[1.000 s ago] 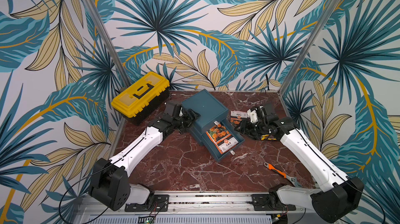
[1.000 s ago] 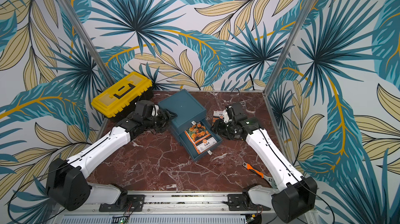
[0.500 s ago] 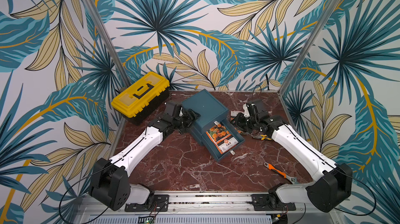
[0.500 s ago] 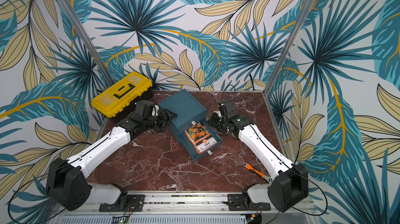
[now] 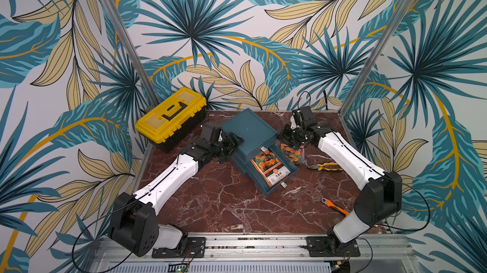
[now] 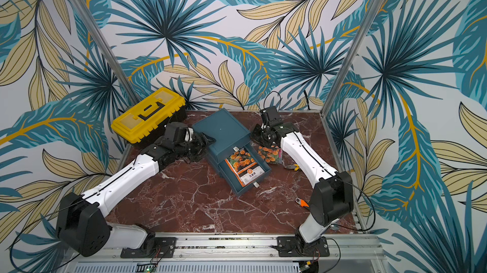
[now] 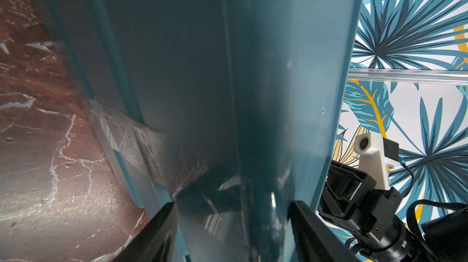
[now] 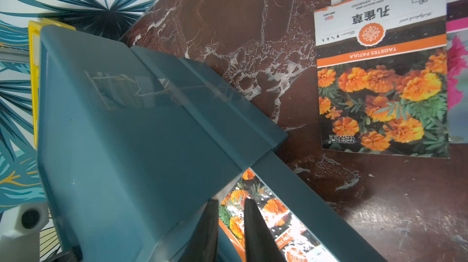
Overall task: Take the seed bags out of the drawer
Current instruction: Adjust the storage box at the center of the board.
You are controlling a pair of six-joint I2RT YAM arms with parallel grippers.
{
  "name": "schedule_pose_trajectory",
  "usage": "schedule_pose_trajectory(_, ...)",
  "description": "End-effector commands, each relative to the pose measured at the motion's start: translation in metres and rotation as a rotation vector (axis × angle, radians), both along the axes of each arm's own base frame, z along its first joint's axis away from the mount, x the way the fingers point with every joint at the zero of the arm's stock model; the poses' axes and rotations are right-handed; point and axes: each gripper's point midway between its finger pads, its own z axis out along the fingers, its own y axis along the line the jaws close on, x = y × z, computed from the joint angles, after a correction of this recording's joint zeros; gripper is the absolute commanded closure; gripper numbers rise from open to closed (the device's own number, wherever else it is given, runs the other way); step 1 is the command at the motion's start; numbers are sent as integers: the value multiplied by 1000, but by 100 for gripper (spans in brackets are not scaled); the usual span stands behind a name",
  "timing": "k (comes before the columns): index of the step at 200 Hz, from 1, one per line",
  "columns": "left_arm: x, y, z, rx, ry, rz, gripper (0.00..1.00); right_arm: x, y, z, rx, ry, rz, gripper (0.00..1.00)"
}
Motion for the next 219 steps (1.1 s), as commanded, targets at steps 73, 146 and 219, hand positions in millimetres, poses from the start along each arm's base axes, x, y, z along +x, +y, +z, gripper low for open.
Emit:
schedule_pose_trajectory(73,-22,7,-7,42,11,32,26,31,31,1,50,21,110,79)
schedule_pose_trajectory(146,-16,21,33,107,-89,66,20,-17,-2,18,-68,-22,132,58)
schedule_pose_trajectory(219,5,9,42,127,-93,33,16,-72,6,-15,-140,-1,344,50)
